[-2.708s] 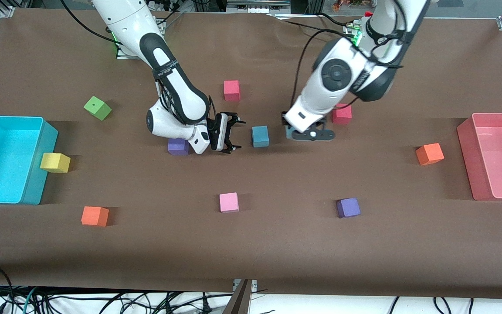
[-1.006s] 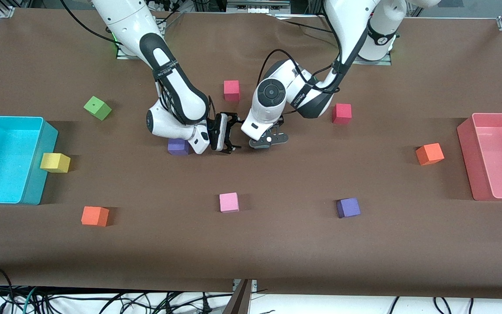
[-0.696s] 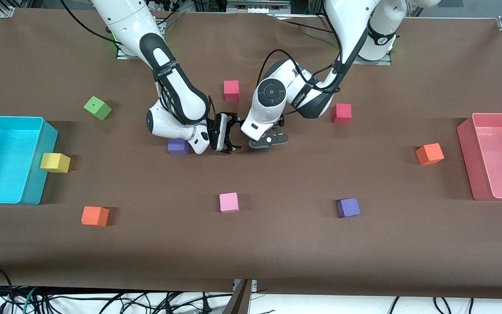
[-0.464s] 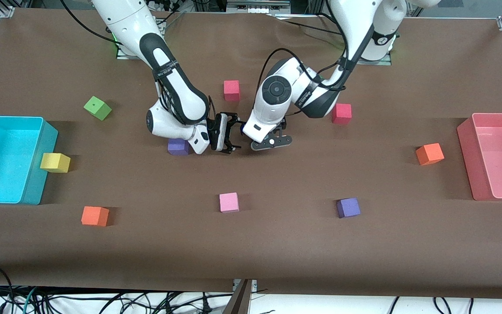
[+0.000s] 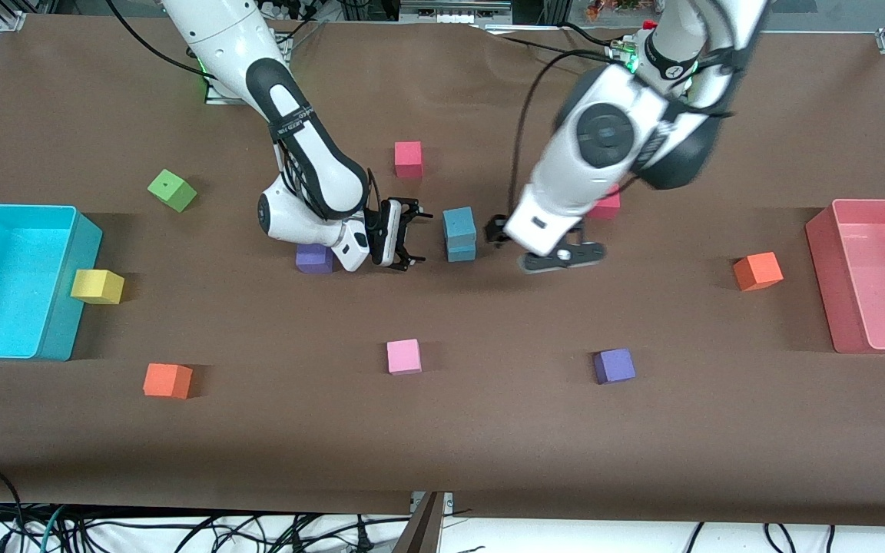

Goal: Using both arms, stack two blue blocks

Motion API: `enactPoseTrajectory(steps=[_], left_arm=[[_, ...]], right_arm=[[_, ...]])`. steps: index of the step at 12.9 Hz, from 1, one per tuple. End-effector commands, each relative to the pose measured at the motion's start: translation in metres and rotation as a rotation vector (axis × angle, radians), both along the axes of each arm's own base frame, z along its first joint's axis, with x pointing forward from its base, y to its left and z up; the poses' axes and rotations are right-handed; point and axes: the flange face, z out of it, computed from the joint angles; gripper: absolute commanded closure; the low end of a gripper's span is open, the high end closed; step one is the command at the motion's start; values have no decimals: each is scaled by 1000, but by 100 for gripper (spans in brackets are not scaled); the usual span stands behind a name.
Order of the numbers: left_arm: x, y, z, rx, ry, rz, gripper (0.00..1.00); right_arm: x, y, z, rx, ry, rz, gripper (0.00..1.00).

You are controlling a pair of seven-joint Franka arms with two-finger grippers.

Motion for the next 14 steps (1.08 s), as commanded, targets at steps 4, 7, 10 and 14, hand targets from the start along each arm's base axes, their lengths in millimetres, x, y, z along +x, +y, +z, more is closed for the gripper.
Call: enactPoseTrajectory(steps=[4, 7, 10, 14], left_arm=[[-4, 184, 91, 14, 9, -166, 0], [-14, 225, 111, 164, 2, -251, 0], [-24, 250, 121, 185, -14, -273, 0], [-40, 278, 122, 165, -31, -248, 0]], right_arm=[[11, -16, 26, 76, 10, 20, 0], [45, -96, 66, 80, 67, 251, 0], [72, -149, 110, 18, 112, 397, 0], [95, -194, 173, -150, 267, 431, 0]])
